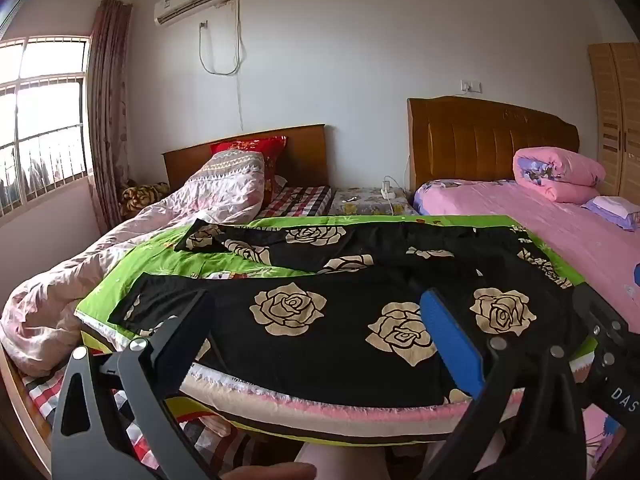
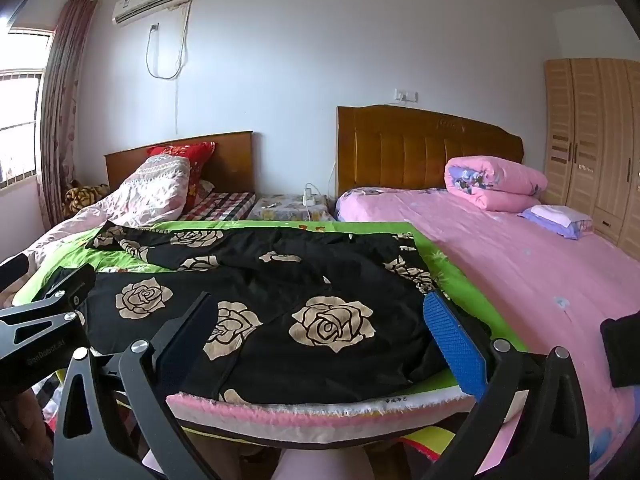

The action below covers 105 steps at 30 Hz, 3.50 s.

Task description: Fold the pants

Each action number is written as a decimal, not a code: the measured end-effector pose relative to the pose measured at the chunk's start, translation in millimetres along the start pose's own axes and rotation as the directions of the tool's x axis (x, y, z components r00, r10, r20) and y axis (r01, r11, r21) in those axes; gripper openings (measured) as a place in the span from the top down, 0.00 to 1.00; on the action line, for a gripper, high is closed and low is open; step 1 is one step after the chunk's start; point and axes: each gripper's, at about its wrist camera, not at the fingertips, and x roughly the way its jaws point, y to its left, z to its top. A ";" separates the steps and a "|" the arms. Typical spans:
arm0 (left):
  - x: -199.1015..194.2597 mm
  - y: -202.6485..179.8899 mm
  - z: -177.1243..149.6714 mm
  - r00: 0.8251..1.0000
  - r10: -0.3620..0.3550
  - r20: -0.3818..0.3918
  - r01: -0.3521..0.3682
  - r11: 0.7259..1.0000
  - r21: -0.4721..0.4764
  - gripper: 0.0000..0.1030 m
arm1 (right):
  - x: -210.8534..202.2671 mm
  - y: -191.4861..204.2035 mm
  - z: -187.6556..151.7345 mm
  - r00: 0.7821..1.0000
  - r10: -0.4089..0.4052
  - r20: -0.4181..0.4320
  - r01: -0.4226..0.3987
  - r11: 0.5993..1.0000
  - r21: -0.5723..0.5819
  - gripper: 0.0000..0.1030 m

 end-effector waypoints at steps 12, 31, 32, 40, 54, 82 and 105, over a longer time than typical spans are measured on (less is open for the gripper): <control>-0.1 0.7 0.0 1.000 -0.002 0.000 0.002 1.000 -0.008 0.01 | -1.9 -1.9 2.8 1.000 0.002 -0.006 -0.002 1.000 -0.007 0.04; 2.4 3.9 -4.5 1.000 -0.005 -0.011 0.005 1.000 -0.010 0.01 | 4.3 1.7 -5.3 1.000 0.016 -0.022 -0.016 1.000 0.005 0.04; 2.5 4.2 -4.7 1.000 -0.005 -0.012 0.004 1.000 -0.010 0.01 | 4.3 1.9 -5.6 1.000 0.016 -0.022 -0.016 1.000 0.005 0.04; 1.7 3.9 -6.1 1.000 -0.006 -0.014 0.005 1.000 -0.010 0.01 | 5.1 1.2 -6.1 1.000 0.018 -0.025 -0.018 1.000 0.007 0.04; 1.9 4.0 -6.8 1.000 -0.005 -0.017 0.005 1.000 -0.009 0.01 | 5.9 1.3 -7.1 0.999 0.020 -0.029 -0.020 1.000 0.008 0.04; 1.5 5.1 -11.3 1.000 -0.007 -0.024 0.007 1.000 -0.005 0.01 | 8.7 1.9 -9.2 0.999 0.022 -0.038 -0.021 1.000 0.011 0.04; 41.3 2.8 -31.4 0.987 -0.031 -0.159 0.040 0.998 0.054 0.01 | 30.6 -9.5 -29.4 0.992 0.033 -0.123 -0.032 0.999 0.014 0.04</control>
